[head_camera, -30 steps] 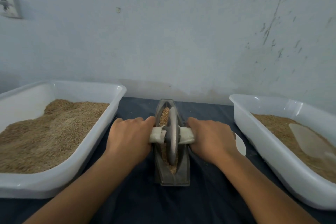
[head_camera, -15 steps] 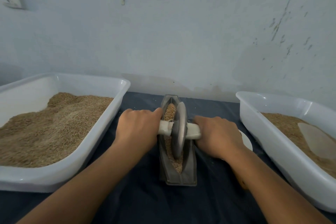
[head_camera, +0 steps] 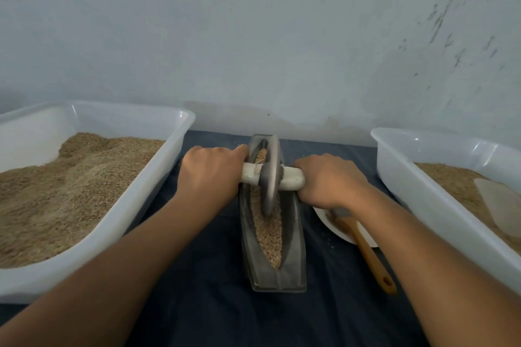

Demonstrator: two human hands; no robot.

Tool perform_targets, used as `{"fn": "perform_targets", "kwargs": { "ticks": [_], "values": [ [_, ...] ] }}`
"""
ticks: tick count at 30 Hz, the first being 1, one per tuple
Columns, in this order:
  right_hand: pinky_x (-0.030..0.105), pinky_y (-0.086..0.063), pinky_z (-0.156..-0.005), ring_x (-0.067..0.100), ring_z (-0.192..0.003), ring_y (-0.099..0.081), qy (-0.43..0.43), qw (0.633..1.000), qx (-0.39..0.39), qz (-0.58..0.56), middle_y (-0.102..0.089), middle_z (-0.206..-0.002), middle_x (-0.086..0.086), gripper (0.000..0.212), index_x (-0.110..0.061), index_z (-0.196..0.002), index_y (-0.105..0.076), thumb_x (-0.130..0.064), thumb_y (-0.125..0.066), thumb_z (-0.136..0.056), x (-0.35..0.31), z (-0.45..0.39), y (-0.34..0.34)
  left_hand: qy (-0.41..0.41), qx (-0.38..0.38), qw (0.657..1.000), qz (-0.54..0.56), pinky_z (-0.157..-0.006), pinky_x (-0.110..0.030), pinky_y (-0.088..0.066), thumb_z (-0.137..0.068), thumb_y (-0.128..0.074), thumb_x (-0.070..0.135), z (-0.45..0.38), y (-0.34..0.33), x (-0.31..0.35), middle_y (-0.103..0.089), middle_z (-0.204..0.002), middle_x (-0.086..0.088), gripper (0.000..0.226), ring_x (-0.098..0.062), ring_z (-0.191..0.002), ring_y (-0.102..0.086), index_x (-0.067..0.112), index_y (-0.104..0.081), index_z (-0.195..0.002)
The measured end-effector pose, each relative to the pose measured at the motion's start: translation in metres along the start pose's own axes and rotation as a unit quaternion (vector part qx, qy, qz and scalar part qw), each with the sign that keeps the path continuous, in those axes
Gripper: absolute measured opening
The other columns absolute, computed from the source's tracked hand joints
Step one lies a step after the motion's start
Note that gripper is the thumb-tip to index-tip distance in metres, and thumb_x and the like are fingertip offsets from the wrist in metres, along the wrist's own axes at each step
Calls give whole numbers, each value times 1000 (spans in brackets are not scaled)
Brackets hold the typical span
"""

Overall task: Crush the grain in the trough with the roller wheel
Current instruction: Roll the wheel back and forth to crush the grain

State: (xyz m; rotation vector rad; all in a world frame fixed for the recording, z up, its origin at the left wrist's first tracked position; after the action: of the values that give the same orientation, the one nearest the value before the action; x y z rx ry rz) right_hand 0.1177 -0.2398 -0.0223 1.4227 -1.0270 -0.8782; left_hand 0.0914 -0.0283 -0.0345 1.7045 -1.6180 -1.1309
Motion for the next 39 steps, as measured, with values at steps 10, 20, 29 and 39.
{"fn": "perform_targets", "kwargs": {
  "ticks": [10, 20, 29, 39],
  "values": [
    [30, -42, -57, 10, -73, -60, 22, 997, -69, -42, -63, -80, -10, 13, -33, -76, -57, -32, -69, -73, 4, -25, 8, -2, 38, 999, -22, -63, -33, -40, -88, -60, 30, -15, -11, -2, -64, -79, 6, 26, -19, -66, -61, 33, -48, -111],
    [29, -36, -53, 14, -71, -59, 15, 1000, 17, 2, -60, -79, -12, 12, -36, -86, -56, -40, -58, -74, 4, -15, -1, 11, 44, 999, -18, -62, -32, -37, -86, -64, 31, -6, -8, 0, -62, -78, 7, 30, -16, -62, -56, 33, -47, -110],
    [33, -40, -54, 19, -66, -57, -8, 995, 95, 20, -56, -71, -10, 14, -37, -88, -49, -38, -56, -76, -2, 13, -9, 10, 38, 999, -23, -62, -32, -35, -82, -67, 25, 15, 6, 5, -52, -74, 8, 30, -15, -60, -48, 28, -40, -94],
    [35, -43, -55, 23, -62, -54, -18, 989, 143, 25, -54, -67, -6, 14, -31, -89, -42, -37, -53, -83, -10, 45, -10, -7, 2, 1000, -8, -68, -33, -39, -85, -64, 32, 35, 28, 7, -53, -81, 8, 28, -16, -71, -55, 30, -38, -94]
  ]
}}
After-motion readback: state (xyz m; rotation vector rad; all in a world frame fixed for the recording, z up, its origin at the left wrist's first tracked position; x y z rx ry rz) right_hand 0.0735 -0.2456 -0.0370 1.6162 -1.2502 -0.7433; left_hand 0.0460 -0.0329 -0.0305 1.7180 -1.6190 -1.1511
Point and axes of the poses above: each hand's wrist, its own z-axis away from the middle knuckle, its own y-axis out of the back of the hand, x = y × z, the point moved 2 cm from there along -z, towards the middle knuckle
